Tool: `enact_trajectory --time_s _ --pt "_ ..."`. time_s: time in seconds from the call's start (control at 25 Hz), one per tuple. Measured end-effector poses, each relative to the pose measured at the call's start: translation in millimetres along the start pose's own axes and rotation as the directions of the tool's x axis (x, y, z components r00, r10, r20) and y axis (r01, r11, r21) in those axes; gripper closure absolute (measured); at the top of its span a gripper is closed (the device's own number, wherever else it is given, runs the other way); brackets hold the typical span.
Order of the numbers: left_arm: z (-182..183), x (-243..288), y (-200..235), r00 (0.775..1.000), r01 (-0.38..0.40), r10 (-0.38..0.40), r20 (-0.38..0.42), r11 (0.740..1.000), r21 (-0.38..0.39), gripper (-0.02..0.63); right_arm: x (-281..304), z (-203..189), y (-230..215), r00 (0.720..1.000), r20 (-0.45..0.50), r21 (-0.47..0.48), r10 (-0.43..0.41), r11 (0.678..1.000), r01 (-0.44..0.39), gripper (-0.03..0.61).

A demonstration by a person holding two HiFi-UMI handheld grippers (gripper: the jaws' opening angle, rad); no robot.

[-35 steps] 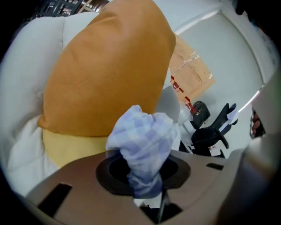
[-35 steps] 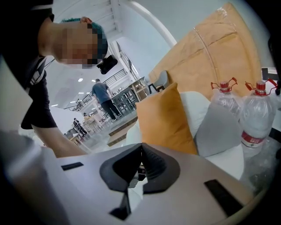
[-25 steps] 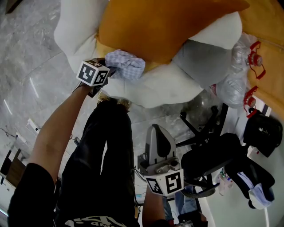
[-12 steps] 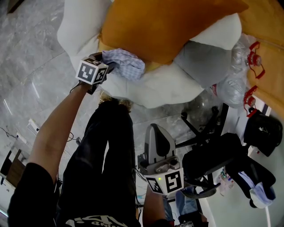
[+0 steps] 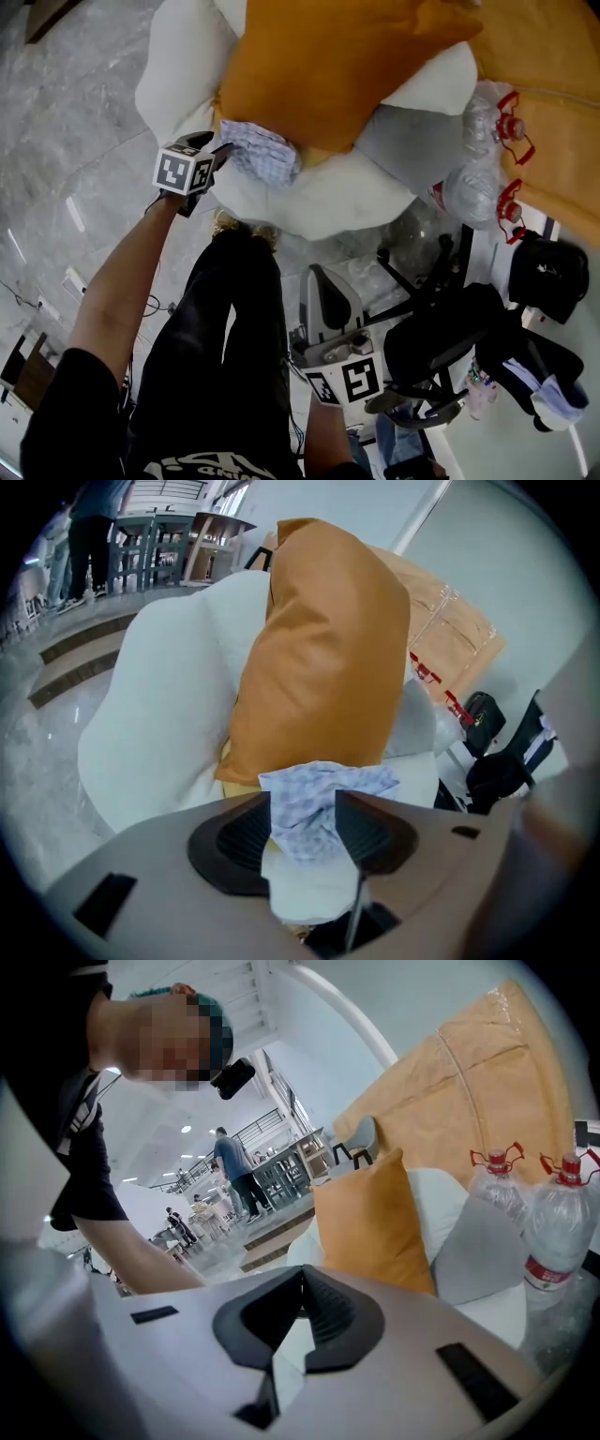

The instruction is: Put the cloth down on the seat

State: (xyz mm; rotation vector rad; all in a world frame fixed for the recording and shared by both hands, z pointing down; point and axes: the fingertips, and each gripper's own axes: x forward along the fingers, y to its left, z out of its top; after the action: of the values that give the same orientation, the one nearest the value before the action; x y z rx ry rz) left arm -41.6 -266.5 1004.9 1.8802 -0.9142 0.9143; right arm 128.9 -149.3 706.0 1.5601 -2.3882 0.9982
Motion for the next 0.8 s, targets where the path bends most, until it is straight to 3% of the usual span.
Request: enact_trajectory --time_s 0.08,0.16,0.32,0.48,0.8 --pt "0 -9 -6 1.0 0.009 -0.009 0.009 1.0 0.008 0.467 -3 2 6 1.0 -0.003 -0.006 0.004 1.0 -0.004 0.559" --pt "5 -24 -14 1.0 0.001 -0.002 0.028 0.999 0.032 0.602 -6 4 13 1.0 -0.003 -0.001 0.011 1.0 -0.011 0.559" --pt "20 -59 -52 0.989 0.099 -0.101 0.106 0.995 0.025 0.607 -11 9 36 0.997 -0.013 0.019 0.074 0.997 -0.073 0.558" --pt "29 -121 -99 0.964 0.19 -0.2 0.176 0.979 0.073 0.607 -27 34 67 0.991 -0.019 -0.012 0.132 0.991 -0.132 0.559" --pt "56 -295 -191 0.878 0.305 -0.331 0.345 0.944 0.13 0.608 -84 106 115 0.983 0.019 -0.028 0.185 0.982 -0.184 0.558"
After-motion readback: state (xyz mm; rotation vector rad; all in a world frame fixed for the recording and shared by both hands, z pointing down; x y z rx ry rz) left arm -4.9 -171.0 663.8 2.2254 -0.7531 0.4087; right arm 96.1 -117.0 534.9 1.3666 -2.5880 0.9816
